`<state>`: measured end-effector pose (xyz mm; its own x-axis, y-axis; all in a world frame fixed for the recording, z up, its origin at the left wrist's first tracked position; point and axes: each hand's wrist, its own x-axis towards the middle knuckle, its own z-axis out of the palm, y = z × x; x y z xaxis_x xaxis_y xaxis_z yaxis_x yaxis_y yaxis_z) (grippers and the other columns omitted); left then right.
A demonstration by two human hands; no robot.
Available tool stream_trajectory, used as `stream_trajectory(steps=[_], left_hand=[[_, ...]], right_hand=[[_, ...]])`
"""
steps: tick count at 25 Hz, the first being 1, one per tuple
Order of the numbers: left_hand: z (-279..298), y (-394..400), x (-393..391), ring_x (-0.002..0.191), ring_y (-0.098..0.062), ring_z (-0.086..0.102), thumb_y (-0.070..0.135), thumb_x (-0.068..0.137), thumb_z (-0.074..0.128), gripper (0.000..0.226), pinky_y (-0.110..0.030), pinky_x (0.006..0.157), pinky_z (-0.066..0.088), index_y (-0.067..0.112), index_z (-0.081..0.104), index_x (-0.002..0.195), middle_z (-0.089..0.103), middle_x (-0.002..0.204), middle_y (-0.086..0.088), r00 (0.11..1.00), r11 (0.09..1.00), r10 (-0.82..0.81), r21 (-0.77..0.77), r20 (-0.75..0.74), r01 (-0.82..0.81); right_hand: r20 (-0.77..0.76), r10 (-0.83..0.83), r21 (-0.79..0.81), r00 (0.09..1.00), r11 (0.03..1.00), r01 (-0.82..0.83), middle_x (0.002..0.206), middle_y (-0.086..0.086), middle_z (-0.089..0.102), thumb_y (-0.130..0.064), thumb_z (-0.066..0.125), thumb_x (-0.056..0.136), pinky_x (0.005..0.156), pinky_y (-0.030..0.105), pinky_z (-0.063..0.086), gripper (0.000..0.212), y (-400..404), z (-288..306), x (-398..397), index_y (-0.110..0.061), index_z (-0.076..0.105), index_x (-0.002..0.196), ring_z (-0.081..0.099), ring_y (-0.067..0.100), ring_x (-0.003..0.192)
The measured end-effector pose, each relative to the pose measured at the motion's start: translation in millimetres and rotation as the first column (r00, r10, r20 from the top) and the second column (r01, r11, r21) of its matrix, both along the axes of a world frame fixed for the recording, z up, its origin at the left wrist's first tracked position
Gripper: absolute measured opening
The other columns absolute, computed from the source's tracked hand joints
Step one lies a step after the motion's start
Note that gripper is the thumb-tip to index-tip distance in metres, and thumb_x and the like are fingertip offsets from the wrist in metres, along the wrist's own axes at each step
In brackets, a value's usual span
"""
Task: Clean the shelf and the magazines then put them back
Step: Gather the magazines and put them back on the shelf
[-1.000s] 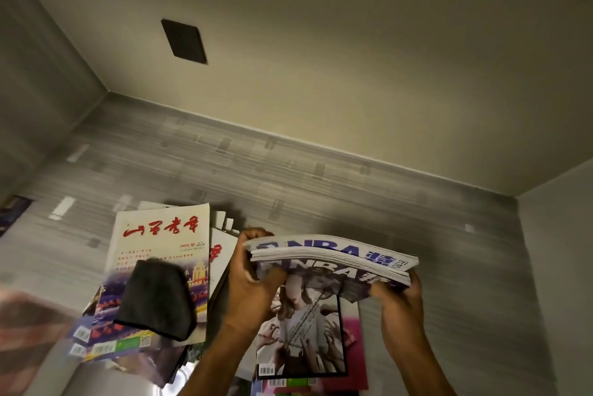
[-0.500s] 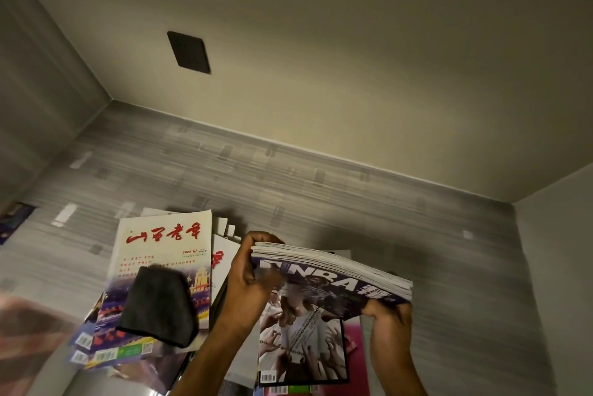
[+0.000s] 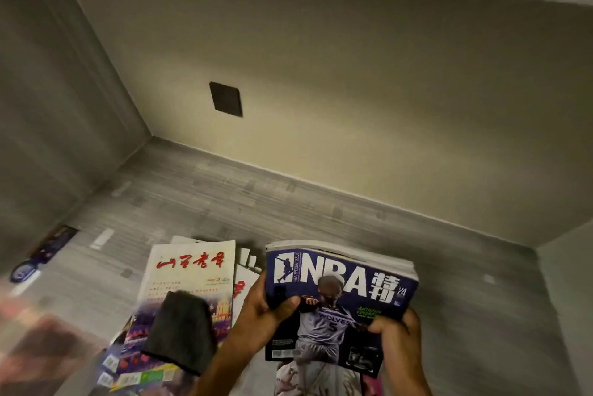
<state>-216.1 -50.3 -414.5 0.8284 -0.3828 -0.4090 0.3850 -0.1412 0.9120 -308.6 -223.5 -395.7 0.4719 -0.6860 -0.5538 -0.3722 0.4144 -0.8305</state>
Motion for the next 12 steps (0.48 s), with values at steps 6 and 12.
stream_trajectory(steps=[6,12], left_hand=[[117.6,28.9,10.1,0.094,-0.017,0.071,0.014,0.066,0.082,0.052,-0.023,0.070,0.058,0.023,0.059,0.111,0.075,0.102,-0.001,0.963,0.951,0.216,-0.259,0.158,-0.170],[262.3,45.6,35.9,0.083,-0.019,0.073,0.038,0.050,0.090,0.044,-0.023,0.066,0.056,0.033,0.074,0.091,0.076,0.094,-0.004,0.759,0.867,0.410,-0.474,0.506,-0.153]], right_hand=[[0.303,0.248,-0.283,0.920,0.945,-0.162,0.073,0.001,0.071,0.008,0.061,0.053,0.065,0.032,0.043,0.034,7.2,127.2,33.2,-0.016,0.068,0.077,0.065,0.020,0.074],[0.559,0.307,-0.372,0.771,0.923,-0.097,0.070,0.004,0.069,0.002,0.054,0.039,0.073,0.045,0.051,0.040,21.9,273.8,64.2,-0.019,0.069,0.070,0.066,0.026,0.075]])
